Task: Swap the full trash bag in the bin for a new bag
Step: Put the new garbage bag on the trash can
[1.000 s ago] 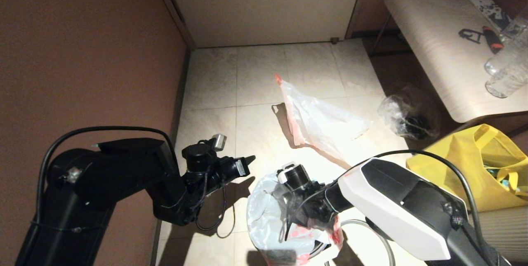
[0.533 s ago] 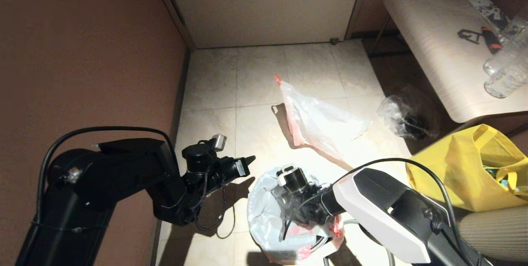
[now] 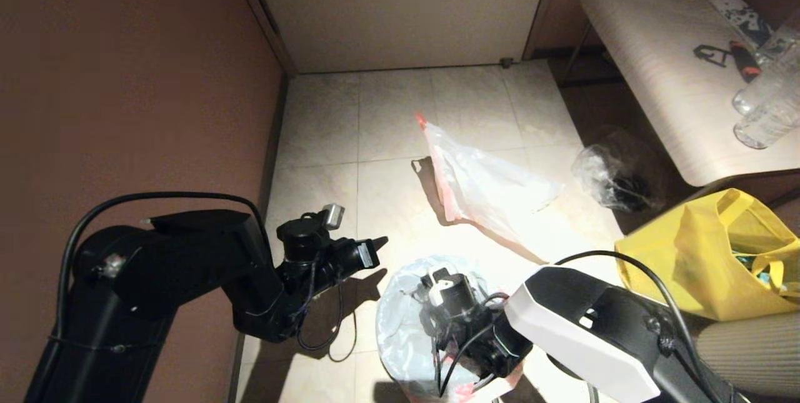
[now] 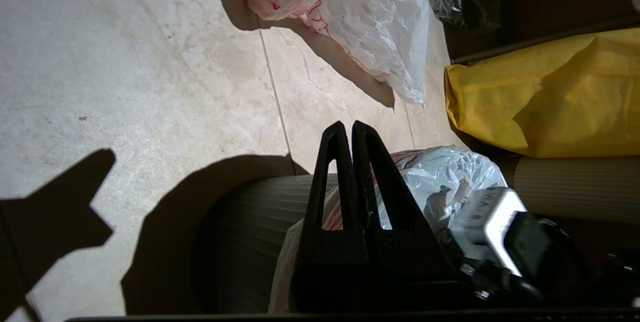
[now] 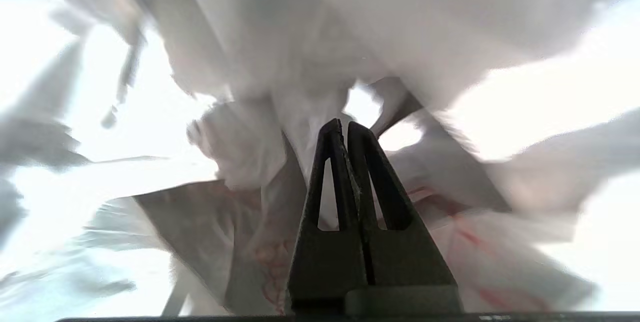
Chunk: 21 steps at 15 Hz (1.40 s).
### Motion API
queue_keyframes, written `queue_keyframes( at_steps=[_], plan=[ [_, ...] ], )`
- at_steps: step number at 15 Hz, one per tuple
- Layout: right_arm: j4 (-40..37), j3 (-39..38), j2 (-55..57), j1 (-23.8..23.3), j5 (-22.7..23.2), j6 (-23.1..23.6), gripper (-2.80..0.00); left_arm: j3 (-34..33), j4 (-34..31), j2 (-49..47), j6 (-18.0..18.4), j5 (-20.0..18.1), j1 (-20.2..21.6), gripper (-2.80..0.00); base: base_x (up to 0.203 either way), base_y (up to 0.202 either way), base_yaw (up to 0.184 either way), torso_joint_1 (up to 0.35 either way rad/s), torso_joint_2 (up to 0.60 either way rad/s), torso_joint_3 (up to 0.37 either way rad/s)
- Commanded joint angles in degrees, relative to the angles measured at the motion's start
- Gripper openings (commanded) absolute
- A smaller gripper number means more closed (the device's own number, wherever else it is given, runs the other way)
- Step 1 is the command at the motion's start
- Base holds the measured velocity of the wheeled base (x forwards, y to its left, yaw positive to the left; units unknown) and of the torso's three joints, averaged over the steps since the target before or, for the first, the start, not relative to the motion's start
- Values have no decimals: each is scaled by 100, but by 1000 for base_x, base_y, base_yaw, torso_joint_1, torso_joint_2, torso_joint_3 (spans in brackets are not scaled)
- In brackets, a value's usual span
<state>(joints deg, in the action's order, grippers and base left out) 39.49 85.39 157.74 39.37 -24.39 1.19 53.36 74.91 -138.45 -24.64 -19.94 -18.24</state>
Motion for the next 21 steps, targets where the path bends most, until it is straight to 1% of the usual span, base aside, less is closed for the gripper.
queue_keyframes(
  at_steps=[1, 3, 4, 7, 8, 10, 11, 15, 19, 20, 21],
  plan=[
    [133, -330, -306, 38, -21, 19, -280, -1, 41, -10, -15, -10, 4, -280, 0, 0, 0, 0, 0, 0],
    [117, -309, -275, 48, -7, 39, -280, -1, 41, -15, -15, -10, 4, -280, 0, 0, 0, 0, 0, 0],
    [-18, -263, -261, 33, 93, 47, -280, -1, 41, -15, -15, -10, 4, -280, 0, 0, 0, 0, 0, 0],
    [-797, 296, -75, -84, 212, 45, -280, 8, 41, -15, -15, -10, 13, -280, 0, 0, 0, 0, 0, 0],
    [-1090, 382, -47, -138, 341, 53, -280, 8, 41, -15, -24, -10, 13, -280, 0, 0, 0, 0, 0, 0],
    [-1863, 543, -31, -239, 740, 160, -280, 8, 50, -15, -24, -10, 13, -280, 0, 0, 0, 0, 0, 0],
    [-2171, 719, 6, -266, 848, 203, -280, 8, 50, -15, -24, -10, 13, -280, 0, 0, 0, 0, 0, 0],
    [-2600, 1441, 449, -345, 909, 320, -280, 8, 42, -15, -24, -10, 13, -280, 0, 0, 0, 0, 0, 0],
    [-2670, 1410, 291, -335, 910, 326, -280, -1, 50, -15, -24, -10, 13, -280, 0, 0, 0, 0, 0, 0],
    [-2653, 1171, 77, -323, 912, 305, -280, -1, 56, -15, -24, -16, 13, -280, 0, 0, 0, 0, 0, 0],
    [-2614, 755, -235, -305, 921, 284, -280, -1, 59, -15, -24, -18, 13, -280, 0, 0, 0, 0, 0, 0]
  ],
)
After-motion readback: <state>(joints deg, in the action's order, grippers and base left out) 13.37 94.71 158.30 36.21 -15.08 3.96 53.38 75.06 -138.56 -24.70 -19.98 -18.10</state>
